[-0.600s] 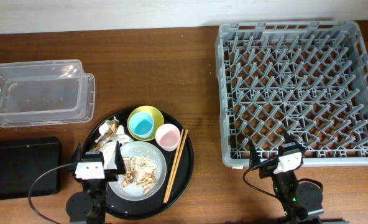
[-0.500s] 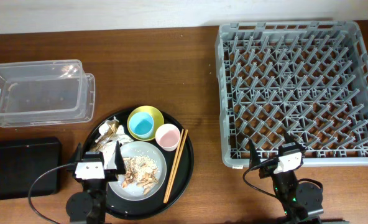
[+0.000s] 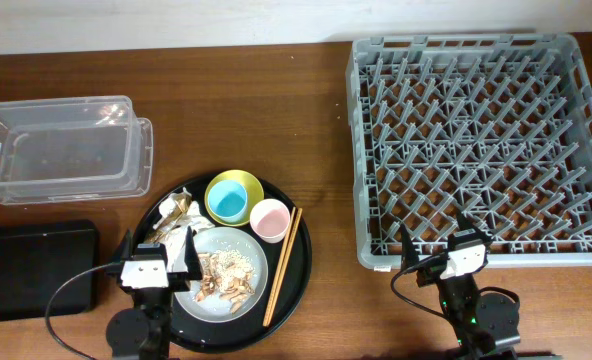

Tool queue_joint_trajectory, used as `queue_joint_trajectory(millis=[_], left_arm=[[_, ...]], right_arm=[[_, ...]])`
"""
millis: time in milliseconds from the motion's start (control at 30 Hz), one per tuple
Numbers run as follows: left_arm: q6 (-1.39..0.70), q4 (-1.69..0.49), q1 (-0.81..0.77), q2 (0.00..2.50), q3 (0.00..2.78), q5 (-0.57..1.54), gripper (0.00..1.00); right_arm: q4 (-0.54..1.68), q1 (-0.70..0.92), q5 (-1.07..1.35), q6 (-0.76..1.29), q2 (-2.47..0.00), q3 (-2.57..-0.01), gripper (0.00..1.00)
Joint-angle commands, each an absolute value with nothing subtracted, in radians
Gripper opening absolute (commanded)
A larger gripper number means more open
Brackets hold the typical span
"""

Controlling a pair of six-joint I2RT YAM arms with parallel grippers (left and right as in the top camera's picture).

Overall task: Sort waste into correct bins and load items into the dishwasher rack
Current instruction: 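Reach the left gripper down to the gold wrapper on the tray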

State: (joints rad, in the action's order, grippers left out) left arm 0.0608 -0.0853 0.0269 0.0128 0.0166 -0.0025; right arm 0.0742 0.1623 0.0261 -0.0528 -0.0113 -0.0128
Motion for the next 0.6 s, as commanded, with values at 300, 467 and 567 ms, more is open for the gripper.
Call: queue_joint_trajectory(millis=[300,467,567], left_arm=[[0.077,-0.083,0.022,0.006,0.010,0.012,0.99],[0.076,-0.083,0.022,0.006,0.010,0.012,0.99],[-0.276,-0.044,0.022,0.006,0.010,0.608,0.99]], right_arm=[[0.078,0.157,0.018,-0.052,-0.004,-0.006,0.98],[0.078,0.157,0.018,-0.052,-0.004,-0.006,0.98],[0.078,0.157,0.018,-0.052,-0.004,-0.006,0.98]])
